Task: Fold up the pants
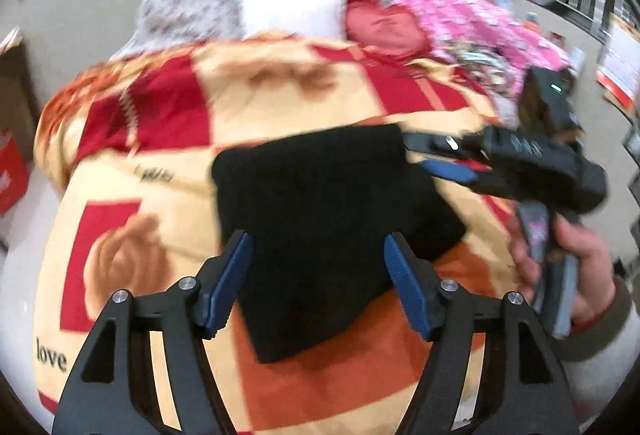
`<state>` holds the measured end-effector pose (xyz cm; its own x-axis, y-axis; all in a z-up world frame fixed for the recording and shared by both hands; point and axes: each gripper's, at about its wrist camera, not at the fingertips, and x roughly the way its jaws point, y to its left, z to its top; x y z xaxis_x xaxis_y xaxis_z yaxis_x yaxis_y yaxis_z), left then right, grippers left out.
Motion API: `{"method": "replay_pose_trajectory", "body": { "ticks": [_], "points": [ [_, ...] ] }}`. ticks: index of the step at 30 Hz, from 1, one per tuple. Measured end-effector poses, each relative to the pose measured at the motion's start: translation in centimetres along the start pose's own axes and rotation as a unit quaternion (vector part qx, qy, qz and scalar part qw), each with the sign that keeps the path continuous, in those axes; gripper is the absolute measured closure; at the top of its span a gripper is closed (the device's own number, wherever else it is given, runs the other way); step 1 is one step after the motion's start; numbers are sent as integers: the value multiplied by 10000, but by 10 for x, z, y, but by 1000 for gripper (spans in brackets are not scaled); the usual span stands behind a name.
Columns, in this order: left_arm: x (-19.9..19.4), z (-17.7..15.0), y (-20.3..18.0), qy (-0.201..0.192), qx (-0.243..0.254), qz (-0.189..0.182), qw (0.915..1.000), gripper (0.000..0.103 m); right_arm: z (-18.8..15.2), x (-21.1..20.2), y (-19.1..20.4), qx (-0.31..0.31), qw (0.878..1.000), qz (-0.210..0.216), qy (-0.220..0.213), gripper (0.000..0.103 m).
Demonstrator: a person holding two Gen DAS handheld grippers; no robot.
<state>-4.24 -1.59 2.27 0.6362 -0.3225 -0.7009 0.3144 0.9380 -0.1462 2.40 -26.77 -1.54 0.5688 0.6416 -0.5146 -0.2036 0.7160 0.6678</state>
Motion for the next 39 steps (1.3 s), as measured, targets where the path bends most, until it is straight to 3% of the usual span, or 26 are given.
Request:
{"method": "replay_pose_trajectory", "body": {
  "ticks": [3,5,7,10,14,16,17,21,24,30,34,37,39],
  "points": [
    [16,-9,17,140,-305,171,9993,34,-8,21,5,-231,9991,-206,281,38],
    [28,-12,21,327,-409,142,9985,34,-14,31,14,-422,9984,-83,356,45],
    [30,-13,18,363,-419,212,9982,34,-17,37,26,-804,9957,-233,402,80],
    [26,-1,10,280,-339,135,9989,34,-14,23,36,-1160,9926,-267,255,90],
    [23,13,1,149,-349,7,9993,32,-2,-9,41,-1546,9852,-735,-86,92],
    [37,15,-6,319,-291,115,9990,32,4,-11,30,-1467,9840,-1011,-76,92],
    [48,14,-10,397,-185,347,9984,32,4,-7,22,-1383,9849,-1045,11,92],
    [58,10,-19,426,84,768,9961,32,4,10,1,-1192,9816,-1453,344,78],
    [56,15,-15,470,-6,713,9963,32,8,-13,11,-1264,9791,-1594,47,75],
    [58,30,-5,395,-198,728,9964,32,13,-27,53,-1701,9780,-1201,-99,75],
    [70,31,2,545,-302,821,9947,32,-4,-10,60,-1868,9730,-1322,298,75],
    [71,29,4,511,-296,780,9952,28,-36,-9,47,-2030,9621,-1716,611,75],
    [73,28,4,516,-275,776,9953,28,-52,-13,33,-2021,9619,-1764,533,75]
  ]
}}
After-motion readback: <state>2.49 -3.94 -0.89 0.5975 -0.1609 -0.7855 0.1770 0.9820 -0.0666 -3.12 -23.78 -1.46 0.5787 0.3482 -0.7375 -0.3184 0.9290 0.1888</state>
